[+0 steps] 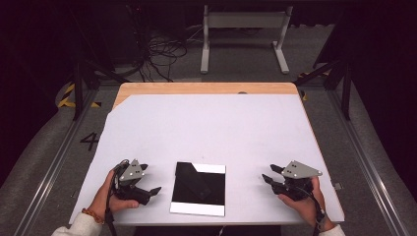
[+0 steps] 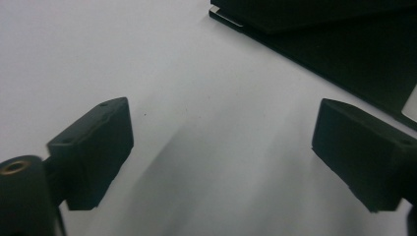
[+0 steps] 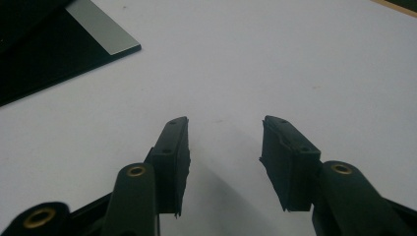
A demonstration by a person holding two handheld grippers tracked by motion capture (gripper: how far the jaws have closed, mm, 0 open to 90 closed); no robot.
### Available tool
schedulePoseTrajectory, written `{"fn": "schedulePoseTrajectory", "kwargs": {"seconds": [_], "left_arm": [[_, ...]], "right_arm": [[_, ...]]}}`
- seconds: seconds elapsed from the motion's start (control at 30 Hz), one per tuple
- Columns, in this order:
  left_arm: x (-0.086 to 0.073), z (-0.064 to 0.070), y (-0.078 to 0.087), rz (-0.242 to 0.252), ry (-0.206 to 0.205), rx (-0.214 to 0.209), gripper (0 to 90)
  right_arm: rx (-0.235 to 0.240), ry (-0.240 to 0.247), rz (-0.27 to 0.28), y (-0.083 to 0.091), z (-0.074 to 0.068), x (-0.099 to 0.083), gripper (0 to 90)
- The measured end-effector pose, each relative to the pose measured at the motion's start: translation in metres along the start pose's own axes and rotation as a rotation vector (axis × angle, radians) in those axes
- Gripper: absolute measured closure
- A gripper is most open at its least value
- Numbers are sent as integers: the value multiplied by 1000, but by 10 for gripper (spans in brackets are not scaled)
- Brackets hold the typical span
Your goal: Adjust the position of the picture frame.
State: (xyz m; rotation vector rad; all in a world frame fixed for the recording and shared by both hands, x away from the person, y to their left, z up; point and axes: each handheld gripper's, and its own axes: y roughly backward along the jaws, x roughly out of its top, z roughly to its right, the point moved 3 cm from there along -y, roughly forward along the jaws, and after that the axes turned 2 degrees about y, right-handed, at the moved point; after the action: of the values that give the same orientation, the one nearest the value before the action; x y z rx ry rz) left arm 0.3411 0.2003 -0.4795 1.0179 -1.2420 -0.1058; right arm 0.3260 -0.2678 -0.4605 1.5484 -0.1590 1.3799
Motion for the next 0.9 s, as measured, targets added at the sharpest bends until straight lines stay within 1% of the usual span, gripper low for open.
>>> {"fn": "schedulePoseTrajectory", "kwargs": {"seconds": [0.03, 0.07, 0.1, 0.13, 0.17, 0.2, 0.27, 0.33, 0.37, 0.4, 0.43, 0.5, 0.53, 0.6, 0.63, 0.67, 0.7, 0.8, 0.83, 0.87, 0.9], "left_arm": [[-1, 1, 3, 27, 20, -13, 118], [-2, 2, 5, 35, 23, -5, 139], [-2, 4, 7, 38, 17, 6, 172], [-2, 4, 7, 38, 17, 6, 186], [-4, 5, 10, 59, 33, 10, 206], [-4, 6, 11, 59, 32, 19, 224], [-6, 8, 12, 51, 30, 17, 241], [-6, 12, 13, 53, 26, 8, 295], [-6, 13, 13, 52, 21, -5, 325], [-5, 15, 13, 48, 14, -24, 370], [-5, 16, 12, 43, 11, -34, 409], [-6, 20, 10, 21, -8, -61, 517], [-6, 21, 10, 24, -10, -65, 581], [-5, 23, 11, 39, -12, -81, 663], [-5, 23, 11, 39, -12, -81, 697], [-4, 26, 12, 49, -19, -90, 697], [-4, 28, 11, 42, -30, -90, 757], [-3, 31, 8, 22, -48, -95, 826], [-3, 31, 8, 22, -48, -95, 847], [-4, 33, 5, 11, -48, -105, 847], [-4, 33, 4, 1, -52, -113, 881]], "right_arm": [[3, -1, 0, 0, 0, 0, 545], [7, -2, -1, 0, -1, -1, 546], [10, -4, 0, 0, -1, -1, 546], [10, -4, 0, 0, -1, -1, 546], [24, -7, 8, -1, -3, 1, 546], [26, -5, 10, -1, -4, 2, 546], [31, -2, 14, -1, -5, 3, 550], [42, 8, 8, -3, -8, 4, 569], [46, 16, -1, -4, -8, 3, 580], [48, 20, -3, -5, -9, 3, 593], [54, 15, -5, -6, -9, 3, 612], [64, 13, 0, -5, -10, 4, 645], [73, 17, 5, -5, -12, 5, 667], [84, 30, 7, -5, -16, 6, 706], [84, 30, 7, -5, -16, 6, 706], [90, 32, 7, -4, -17, 6, 724], [98, 41, 6, -5, -20, 8, 742], [113, 54, 4, -7, -25, 11, 783], [113, 54, 4, -7, -25, 11, 783], [119, 54, 5, -8, -27, 12, 797], [125, 62, 0, -10, -30, 14, 824]]}}
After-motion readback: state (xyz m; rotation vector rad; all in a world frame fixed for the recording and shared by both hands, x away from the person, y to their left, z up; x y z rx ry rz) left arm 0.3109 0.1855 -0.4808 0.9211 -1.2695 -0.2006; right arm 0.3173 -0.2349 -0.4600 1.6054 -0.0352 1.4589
